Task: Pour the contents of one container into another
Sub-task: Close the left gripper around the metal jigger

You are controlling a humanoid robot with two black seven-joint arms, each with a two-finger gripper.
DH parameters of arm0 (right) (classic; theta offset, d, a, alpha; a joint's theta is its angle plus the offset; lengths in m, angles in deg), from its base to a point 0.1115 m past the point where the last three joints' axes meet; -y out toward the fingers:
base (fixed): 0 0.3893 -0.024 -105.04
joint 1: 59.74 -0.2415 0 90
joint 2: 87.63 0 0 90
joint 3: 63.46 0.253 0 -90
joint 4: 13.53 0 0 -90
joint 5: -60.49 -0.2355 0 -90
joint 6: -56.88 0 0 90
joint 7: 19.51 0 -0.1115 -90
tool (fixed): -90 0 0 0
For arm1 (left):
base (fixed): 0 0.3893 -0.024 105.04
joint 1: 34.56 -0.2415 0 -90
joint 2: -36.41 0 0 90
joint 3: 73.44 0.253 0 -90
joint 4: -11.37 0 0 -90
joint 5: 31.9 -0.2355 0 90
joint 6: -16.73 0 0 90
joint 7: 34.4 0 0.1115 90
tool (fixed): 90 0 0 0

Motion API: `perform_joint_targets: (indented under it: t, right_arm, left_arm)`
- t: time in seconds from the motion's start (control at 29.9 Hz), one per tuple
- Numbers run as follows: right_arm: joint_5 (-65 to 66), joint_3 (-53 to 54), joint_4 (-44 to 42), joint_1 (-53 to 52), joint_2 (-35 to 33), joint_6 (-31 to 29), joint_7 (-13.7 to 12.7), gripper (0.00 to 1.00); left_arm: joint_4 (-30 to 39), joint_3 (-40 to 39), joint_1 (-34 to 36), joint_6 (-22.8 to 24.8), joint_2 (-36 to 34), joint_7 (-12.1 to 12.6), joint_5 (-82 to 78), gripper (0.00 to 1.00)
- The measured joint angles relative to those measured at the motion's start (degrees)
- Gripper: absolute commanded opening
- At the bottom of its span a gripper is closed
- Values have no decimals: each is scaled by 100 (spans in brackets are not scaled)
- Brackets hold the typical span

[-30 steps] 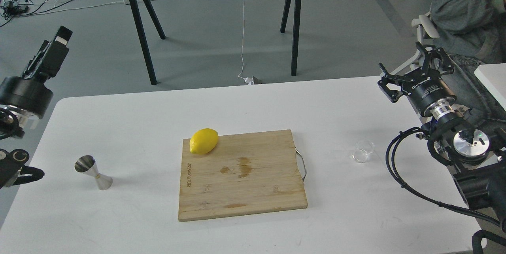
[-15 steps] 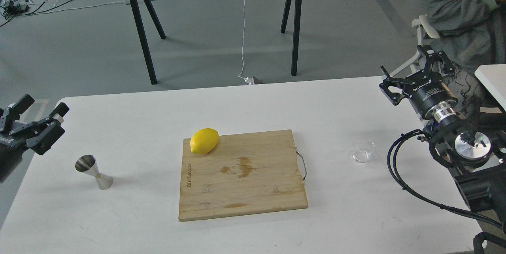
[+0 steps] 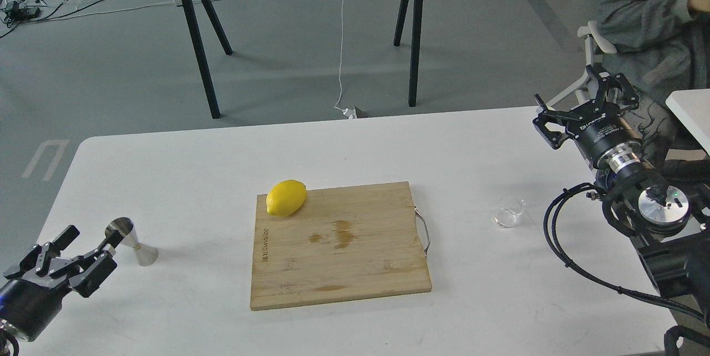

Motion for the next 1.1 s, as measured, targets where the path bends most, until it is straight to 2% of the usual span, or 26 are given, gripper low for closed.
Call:
perform_joint_targets:
  t: [0.33, 0.54, 1.1]
  right_arm:
    - [0, -1, 7, -3, -1, 0, 0, 99]
    - [0, -1, 9, -8, -10, 0, 0, 99]
    - [0, 9, 9, -10, -51, 0, -1, 99]
  left_arm:
    - [-450, -5, -4, 1, 685, 0, -327, 98]
    - [-803, 13, 32, 1, 855, 0, -363, 98]
    - [-1741, 364, 782, 1, 1350, 0, -338, 97]
